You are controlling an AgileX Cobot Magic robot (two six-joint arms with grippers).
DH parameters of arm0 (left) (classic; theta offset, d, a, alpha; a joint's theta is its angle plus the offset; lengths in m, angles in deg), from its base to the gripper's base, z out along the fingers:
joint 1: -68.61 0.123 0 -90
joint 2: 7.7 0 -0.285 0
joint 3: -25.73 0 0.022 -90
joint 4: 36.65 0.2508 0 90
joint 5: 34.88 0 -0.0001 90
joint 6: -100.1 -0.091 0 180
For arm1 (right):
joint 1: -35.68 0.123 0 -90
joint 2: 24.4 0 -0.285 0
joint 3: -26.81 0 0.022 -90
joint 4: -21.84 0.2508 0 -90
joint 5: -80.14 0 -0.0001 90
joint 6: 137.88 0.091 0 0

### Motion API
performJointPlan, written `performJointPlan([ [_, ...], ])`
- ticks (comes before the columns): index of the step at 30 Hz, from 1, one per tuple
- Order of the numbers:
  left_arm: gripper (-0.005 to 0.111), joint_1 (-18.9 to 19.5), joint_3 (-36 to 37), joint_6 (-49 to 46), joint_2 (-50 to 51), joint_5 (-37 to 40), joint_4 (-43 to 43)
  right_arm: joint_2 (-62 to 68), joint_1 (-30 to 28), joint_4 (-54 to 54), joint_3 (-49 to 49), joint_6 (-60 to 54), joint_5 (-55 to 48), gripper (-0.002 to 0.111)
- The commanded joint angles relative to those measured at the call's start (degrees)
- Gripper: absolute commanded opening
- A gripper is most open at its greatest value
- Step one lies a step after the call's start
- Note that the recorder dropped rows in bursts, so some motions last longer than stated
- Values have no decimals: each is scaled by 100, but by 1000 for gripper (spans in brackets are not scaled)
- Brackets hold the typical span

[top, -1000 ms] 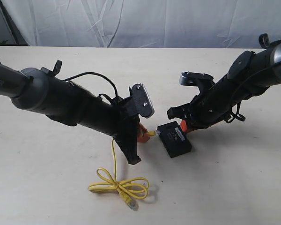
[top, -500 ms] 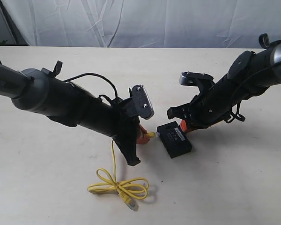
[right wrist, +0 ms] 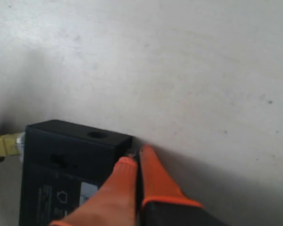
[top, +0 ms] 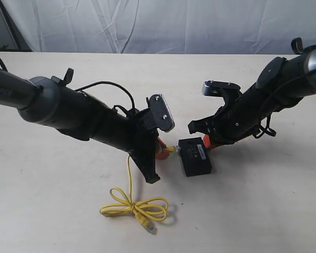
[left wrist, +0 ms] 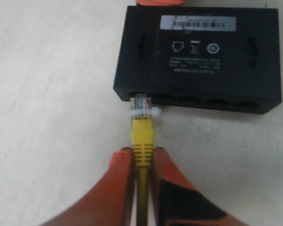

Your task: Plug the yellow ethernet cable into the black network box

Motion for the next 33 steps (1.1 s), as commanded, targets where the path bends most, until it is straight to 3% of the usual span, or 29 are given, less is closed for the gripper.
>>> performJointPlan([
  [1,0,-1,-43,-131,53,-67,-107,23,27,21,12,-3,-106,-1],
  [33,0,-1,-44,-131,79,74,10,62,27,-49,12,-3,-81,-1],
])
